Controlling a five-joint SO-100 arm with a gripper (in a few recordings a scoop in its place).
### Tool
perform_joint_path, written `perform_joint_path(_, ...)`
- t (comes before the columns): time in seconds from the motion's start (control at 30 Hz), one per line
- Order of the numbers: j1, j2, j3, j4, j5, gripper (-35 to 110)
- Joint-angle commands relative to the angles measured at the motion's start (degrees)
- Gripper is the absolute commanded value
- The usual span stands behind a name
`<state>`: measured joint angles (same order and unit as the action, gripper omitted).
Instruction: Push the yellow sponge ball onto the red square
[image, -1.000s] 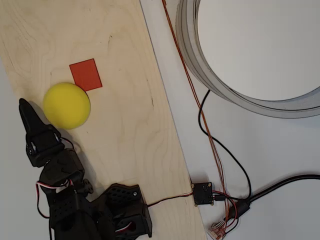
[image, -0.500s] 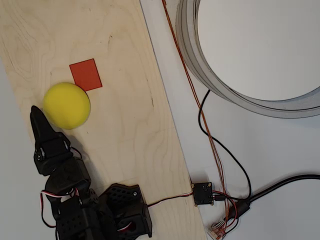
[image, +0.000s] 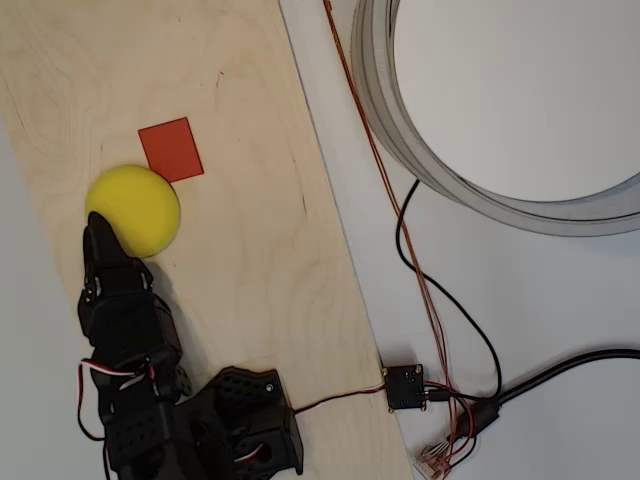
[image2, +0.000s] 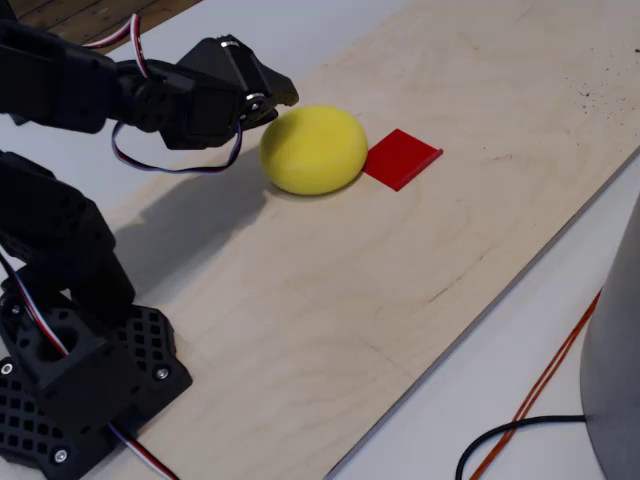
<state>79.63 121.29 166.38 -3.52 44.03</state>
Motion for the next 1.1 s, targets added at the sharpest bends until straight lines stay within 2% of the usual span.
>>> perform_joint_path(0.0, 0.2, 0.1, -1.9, 0.2, 1.8, 8)
perform_joint_path(0.67, 0.3, -14.3, -14.6, 3.3, 1.8, 7)
perform_joint_path(0.87, 1.9, -16.8, -20.9, 11.5, 0.6, 7)
perform_joint_path(1.07, 0.4, -11.7, -17.9, 14.4, 2.1, 7)
